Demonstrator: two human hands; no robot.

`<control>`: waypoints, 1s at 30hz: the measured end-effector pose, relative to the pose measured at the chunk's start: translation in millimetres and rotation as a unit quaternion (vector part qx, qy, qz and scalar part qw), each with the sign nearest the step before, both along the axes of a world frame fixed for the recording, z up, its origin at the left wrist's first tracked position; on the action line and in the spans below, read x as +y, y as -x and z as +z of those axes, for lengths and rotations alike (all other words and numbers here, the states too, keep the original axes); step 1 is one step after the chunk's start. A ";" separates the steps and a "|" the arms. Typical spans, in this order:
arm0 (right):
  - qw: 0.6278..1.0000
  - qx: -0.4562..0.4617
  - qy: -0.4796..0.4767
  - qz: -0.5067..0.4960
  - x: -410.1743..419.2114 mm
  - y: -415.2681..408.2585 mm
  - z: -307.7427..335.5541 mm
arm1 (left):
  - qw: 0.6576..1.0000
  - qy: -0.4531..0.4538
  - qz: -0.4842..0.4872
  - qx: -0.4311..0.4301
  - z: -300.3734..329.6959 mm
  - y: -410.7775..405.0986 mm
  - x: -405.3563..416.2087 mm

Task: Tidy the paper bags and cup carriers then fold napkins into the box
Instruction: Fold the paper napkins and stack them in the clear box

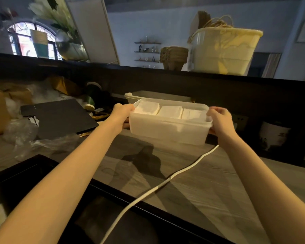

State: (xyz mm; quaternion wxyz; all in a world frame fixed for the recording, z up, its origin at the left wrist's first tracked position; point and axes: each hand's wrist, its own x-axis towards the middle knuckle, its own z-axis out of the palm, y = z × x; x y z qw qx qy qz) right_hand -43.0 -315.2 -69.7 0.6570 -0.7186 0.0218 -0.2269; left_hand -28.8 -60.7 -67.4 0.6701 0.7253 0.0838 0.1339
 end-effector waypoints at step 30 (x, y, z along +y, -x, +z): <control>1.000 0.005 0.007 0.026 -34.6 -67.2 195.8 | 0.994 -0.009 -0.041 0.099 207.0 -87.5 -25.8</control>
